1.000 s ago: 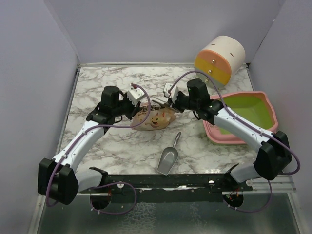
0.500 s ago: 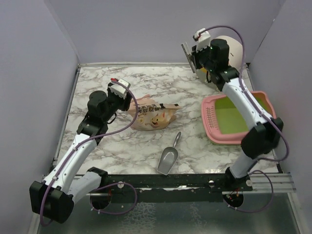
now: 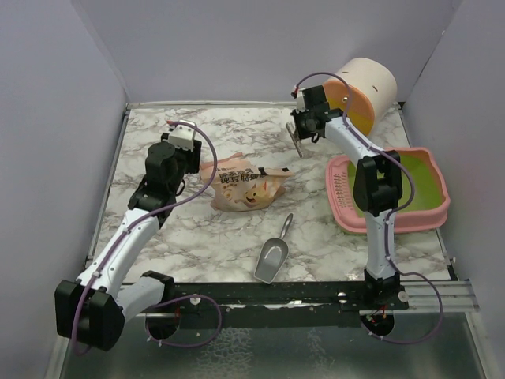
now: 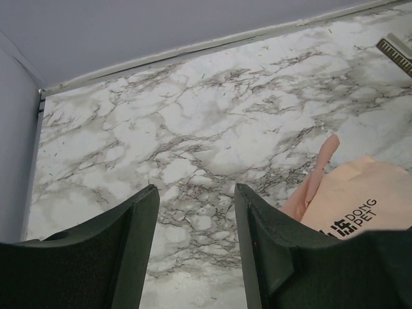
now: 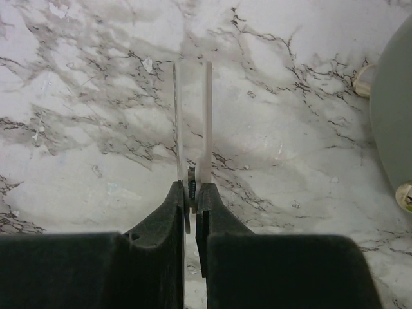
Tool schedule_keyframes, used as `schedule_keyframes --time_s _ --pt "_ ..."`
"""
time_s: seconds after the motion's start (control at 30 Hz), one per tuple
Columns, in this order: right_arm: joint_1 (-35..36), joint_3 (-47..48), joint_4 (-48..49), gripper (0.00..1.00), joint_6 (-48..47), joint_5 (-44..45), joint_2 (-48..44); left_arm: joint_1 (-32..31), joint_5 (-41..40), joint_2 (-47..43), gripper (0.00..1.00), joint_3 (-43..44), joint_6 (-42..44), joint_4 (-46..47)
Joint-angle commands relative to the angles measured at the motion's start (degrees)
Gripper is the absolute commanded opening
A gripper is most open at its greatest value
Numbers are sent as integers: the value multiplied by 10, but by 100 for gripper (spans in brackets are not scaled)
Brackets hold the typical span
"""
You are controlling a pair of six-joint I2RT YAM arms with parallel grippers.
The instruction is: Fill the litter box with clean litter
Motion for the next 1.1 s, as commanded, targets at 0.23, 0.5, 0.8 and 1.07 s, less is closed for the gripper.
schedule_keyframes --time_s 0.23,0.5,0.8,1.07 --pt "4 -8 12 17 -5 11 14 17 51 -12 59 15 -29 11" --pt "4 14 6 20 -6 16 38 21 59 -7 59 12 -29 13" --pt "4 -5 20 43 0 11 34 24 74 -7 61 18 -29 7" --pt "4 -85 47 52 22 30 -79 37 98 -14 67 28 -60 8"
